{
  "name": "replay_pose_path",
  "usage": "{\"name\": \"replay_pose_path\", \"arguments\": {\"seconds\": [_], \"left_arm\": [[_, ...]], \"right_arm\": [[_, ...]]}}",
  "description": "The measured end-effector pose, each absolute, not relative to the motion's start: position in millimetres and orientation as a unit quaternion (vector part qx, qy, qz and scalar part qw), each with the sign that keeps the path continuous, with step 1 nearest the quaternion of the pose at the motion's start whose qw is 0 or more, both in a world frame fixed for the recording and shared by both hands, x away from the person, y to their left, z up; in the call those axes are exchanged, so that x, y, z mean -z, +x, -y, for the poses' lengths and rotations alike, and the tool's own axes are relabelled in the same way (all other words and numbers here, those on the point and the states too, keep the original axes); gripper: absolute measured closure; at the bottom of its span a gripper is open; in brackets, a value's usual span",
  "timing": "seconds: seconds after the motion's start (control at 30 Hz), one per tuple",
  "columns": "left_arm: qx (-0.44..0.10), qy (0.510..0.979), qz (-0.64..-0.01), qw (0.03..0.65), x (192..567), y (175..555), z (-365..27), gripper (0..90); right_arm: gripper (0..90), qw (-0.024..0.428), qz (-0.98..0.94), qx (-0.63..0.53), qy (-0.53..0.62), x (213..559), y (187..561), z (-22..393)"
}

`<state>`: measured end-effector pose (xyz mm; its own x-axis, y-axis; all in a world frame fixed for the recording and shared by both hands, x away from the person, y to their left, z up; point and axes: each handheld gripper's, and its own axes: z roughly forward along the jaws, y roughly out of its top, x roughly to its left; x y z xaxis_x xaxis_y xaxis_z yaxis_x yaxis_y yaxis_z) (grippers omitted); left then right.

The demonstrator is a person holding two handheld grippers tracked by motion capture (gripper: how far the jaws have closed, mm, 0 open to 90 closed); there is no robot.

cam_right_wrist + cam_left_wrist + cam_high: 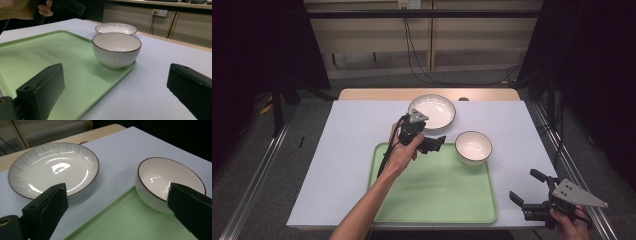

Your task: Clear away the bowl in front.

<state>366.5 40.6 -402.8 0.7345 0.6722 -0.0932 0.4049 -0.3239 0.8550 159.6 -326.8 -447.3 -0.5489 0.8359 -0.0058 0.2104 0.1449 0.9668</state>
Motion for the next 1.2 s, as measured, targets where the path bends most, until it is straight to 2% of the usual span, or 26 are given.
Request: {"name": "replay_pose_path", "arguments": {"seconds": [0.1,0.17,0.33,0.6,1.2], "left_arm": [[-0.151,0.799,-0.337,0.474,401,362,-52,3.6],[-0.131,0.79,-0.353,0.484,399,360,-59,3.0],[-0.133,0.787,-0.351,0.49,394,351,-73,2.2],[-0.165,0.773,-0.348,0.503,391,330,-96,1.4],[-0.199,0.746,-0.401,0.492,406,297,-148,1.4]], "right_arm": [[0.7,0.291,-0.698,-0.535,0.376,447,160,327],[0.7,0.291,-0.698,-0.535,0.376,447,160,327],[0.7,0.292,-0.699,-0.534,0.375,448,160,327],[0.8,0.296,-0.696,-0.533,0.379,447,160,327],[0.7,0.295,-0.697,-0.535,0.376,447,160,327]]}}
